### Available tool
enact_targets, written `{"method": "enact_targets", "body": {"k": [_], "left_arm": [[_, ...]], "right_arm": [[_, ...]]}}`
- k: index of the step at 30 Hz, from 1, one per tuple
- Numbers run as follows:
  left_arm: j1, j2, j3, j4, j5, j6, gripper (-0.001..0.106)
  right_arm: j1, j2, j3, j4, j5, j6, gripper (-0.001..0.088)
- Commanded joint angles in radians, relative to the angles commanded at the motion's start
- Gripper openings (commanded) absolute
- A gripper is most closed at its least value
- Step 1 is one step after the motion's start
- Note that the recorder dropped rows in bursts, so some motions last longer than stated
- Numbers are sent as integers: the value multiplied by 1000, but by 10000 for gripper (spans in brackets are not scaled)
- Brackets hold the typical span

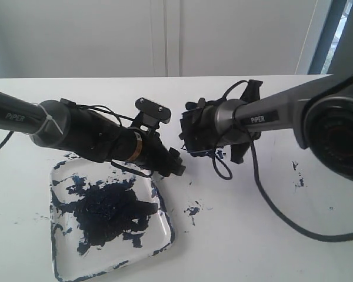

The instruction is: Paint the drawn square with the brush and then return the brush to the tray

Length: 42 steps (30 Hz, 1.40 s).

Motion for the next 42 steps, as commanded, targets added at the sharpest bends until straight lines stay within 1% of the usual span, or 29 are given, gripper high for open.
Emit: {"method": "enact_targets", "body": {"k": [4, 5, 6, 7, 9, 11, 13, 14, 16, 20, 22, 26, 30, 34, 38, 42], "left_arm": [[0, -19, 0, 0, 0, 0, 722], [0, -28, 0, 0, 2, 0, 722], [0, -33, 0, 0, 2, 0, 722], [0, -37, 0, 0, 0, 4, 722], [0, -42, 0, 0, 0, 4, 722], [0, -49, 0, 0, 0, 6, 722], [0, -51, 0, 0, 5, 8, 722], [0, -51, 0, 0, 5, 18, 722], [0, -51, 0, 0, 1, 28, 722], [0, -51, 0, 0, 1, 33, 722], [0, -51, 0, 0, 1, 33, 722], [0, -51, 0, 0, -16, 33, 722], [0, -47, 0, 0, -30, 33, 722], [0, -44, 0, 0, -63, 33, 722], [0, -43, 0, 0, -56, 33, 722], [0, -43, 0, 0, -35, 26, 722]], "right_arm": [[-14, -61, 0, 24, -40, 76, 0], [-34, -92, 0, 59, -63, 72, 0], [-44, -104, 0, 82, -71, 52, 0], [-69, -119, 2, 122, -78, -17, 0], [-94, -121, 2, 127, -48, -69, 0], [-112, -121, 2, 127, -27, -95, 0], [-125, -123, 2, 150, -20, -115, 0], [-129, -125, 2, 181, -29, -141, 0], [-129, -126, 2, 215, -49, -230, 0], [-129, -104, 2, 202, -49, -267, 0], [-110, -70, 2, 195, -38, -299, 0], [-57, 8, 2, 124, 14, -309, 0], [-33, 58, 2, 89, 52, -309, 0], [-27, 87, 2, 68, 86, -309, 0], [-27, 94, 2, 70, 90, -309, 0], [-15, 94, 2, 70, 90, -315, 0]]}}
